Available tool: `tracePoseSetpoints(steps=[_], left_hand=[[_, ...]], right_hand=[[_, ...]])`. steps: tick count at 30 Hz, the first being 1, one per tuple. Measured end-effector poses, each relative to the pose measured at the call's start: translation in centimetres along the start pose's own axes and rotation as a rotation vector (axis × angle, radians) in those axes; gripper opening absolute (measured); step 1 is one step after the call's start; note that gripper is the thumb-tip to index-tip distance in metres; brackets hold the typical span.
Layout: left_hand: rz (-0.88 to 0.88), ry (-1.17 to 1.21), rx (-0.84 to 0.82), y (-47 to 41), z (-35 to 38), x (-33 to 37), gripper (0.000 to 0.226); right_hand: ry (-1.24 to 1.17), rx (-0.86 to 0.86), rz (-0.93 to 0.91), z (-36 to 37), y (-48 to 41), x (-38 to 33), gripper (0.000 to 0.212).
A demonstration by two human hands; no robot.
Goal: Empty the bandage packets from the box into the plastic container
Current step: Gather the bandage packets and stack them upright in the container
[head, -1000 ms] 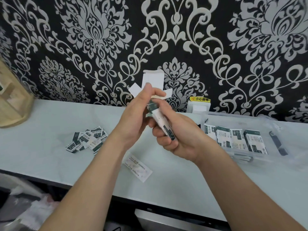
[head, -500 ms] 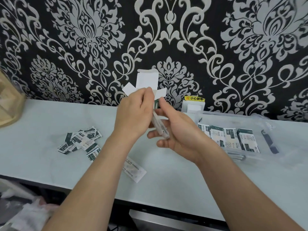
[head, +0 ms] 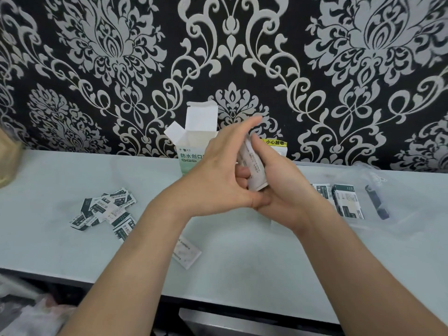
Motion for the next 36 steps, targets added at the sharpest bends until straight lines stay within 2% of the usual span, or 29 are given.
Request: tracePoseSetpoints(steps=[3, 7, 9, 11, 13, 16, 18, 20, 23, 26, 28, 31, 33, 36], left_hand=[[0.058, -0.118, 0.048, 0.1, 0.1, 0.1, 0.098], [0.087, -0.264, 0.127, 0.1, -0.5, 0.0, 0.084], [0.069, -0.279, 0.127, 0.0, -0.3, -0.2, 0.083], [0.030, -0.272, 0.079, 0.0, 0.0, -0.2, 0.085], [-0.013, -0.208, 0.028, 0.0, -0.2, 0.0, 0.081], [0.030, 0.059, 0.062, -0.1, -1.3, 0.7, 0.040], [0.057, 0.227, 0.124, -0.2, -2.1, 0.8, 0.025], [0.042, 0.257, 0.125, -0.4, -2.3, 0.5, 0.026], [-0.020, 0.281, 0.130, -0.8, -1.4, 0.1, 0.032], [-0.070, 0.342, 0.228, -1.5, -0.5, -0.4, 0.027], [-0.106, 0.382, 0.300, -2.0, 0.0, -0.7, 0.020], [-0.152, 0.453, 0.363, -2.8, 1.1, -0.7, 0.011], [-0.217, 0.485, 0.322, -3.4, 1.8, -0.4, 0.008], [-0.370, 0.589, 0.240, -4.1, 2.6, -0.1, 0.035]], right_hand=[[0.046, -0.028, -0.016, 0.1, 0.3, -0.4, 0.036], [0.091, -0.070, -0.029, 0.2, 0.6, -0.6, 0.025], [0.198, -0.043, -0.062, 0.1, 0.7, -0.8, 0.016], [0.358, 0.022, -0.093, -0.1, 0.9, -1.1, 0.016], [0.488, 0.086, -0.112, -0.3, 1.1, -1.3, 0.020], [0.631, 0.120, -0.143, -0.6, 1.3, -1.8, 0.024], [0.661, 0.112, -0.139, -0.7, 1.7, -2.4, 0.031], [0.654, 0.118, -0.110, -1.0, 2.0, -2.8, 0.041], [0.642, 0.103, -0.073, -1.3, 2.5, -2.8, 0.042], [0.681, 0.137, -0.083, -2.1, 2.8, -3.0, 0.032], [0.752, 0.205, -0.173, -2.8, 3.2, -3.5, 0.014], [0.676, 0.324, -0.360, -4.3, 4.1, -4.7, 0.017], [0.679, 0.402, -0.442, -4.9, 4.9, -5.4, 0.016], [0.857, 0.513, -0.490, -5.4, 5.5, -5.5, 0.018]])
Point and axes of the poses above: each hand's wrist, its own y-axis away from the middle knuckle, its own z-axis out of the palm, x = y × z, the point moved 2 cm from there along -y, towards the middle knuckle, and after that the axes turned 9 degrees about y, right-handed, at the moved point
